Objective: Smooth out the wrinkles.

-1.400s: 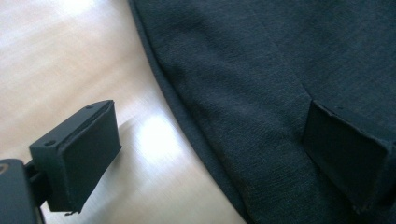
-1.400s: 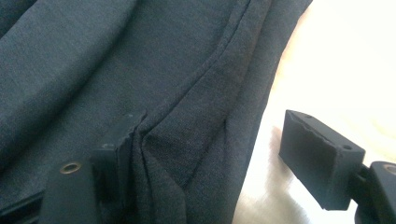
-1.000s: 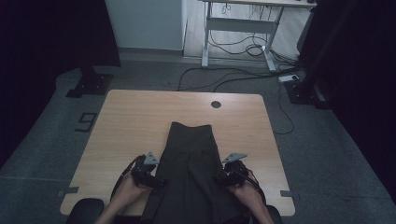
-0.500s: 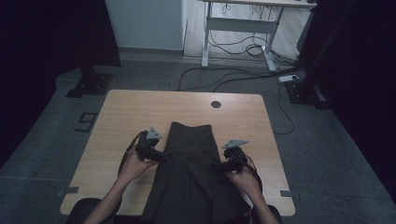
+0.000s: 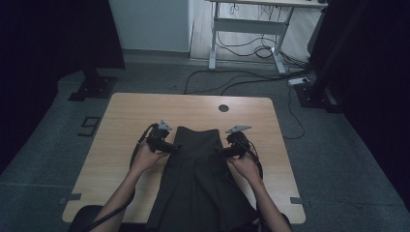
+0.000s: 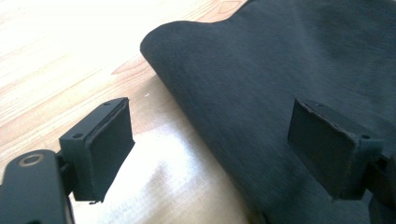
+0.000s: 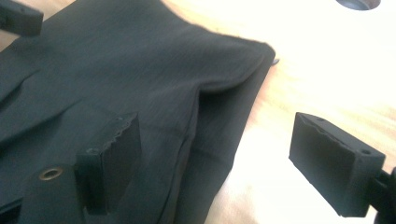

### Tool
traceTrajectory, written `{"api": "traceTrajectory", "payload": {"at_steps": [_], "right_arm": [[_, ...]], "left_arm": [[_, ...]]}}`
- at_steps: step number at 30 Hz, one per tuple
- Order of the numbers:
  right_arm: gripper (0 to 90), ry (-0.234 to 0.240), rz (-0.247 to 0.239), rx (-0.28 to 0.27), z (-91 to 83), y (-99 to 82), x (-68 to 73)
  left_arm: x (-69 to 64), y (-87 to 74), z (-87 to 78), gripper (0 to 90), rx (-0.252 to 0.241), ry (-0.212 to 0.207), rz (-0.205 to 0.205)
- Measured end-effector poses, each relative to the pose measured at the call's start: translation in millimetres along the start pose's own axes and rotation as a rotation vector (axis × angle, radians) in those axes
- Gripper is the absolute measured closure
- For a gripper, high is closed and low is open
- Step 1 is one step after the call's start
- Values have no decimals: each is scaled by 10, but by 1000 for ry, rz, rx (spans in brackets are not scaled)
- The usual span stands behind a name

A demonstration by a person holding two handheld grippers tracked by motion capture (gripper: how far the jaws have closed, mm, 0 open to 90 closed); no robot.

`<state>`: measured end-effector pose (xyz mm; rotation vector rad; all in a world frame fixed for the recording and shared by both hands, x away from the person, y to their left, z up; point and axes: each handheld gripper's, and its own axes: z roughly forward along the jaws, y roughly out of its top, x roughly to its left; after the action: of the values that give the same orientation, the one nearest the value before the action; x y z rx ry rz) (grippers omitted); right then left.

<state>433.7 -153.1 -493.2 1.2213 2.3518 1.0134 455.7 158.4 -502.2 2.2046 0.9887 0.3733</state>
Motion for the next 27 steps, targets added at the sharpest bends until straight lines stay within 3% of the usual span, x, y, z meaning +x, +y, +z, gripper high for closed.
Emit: {"api": "traceTrajectory", "payload": {"at_steps": [10, 14, 16, 18, 20, 23, 27], "right_arm": [[167, -12, 45, 9, 353, 206, -49], [175, -67, 5, 61, 489, 173, -68], [172, -68, 24, 76, 532, 125, -115], [170, -66, 26, 87, 570, 86, -137], [157, -63, 23, 100, 630, 29, -160], [142, -41, 62, 81, 662, 0, -218], [168, -30, 36, 73, 690, 16, -221]], "left_arm": [[71, 30, 236, 144, 14, 23, -45], [103, -16, 289, 145, 39, 65, -50], [107, -39, 314, 144, 61, 94, -25], [114, -61, 334, 144, 71, 88, -20], [136, -89, 362, 142, 77, 70, -43], [169, -120, 386, 142, 68, 35, -73], [174, -136, 406, 142, 51, 24, -80]]}}
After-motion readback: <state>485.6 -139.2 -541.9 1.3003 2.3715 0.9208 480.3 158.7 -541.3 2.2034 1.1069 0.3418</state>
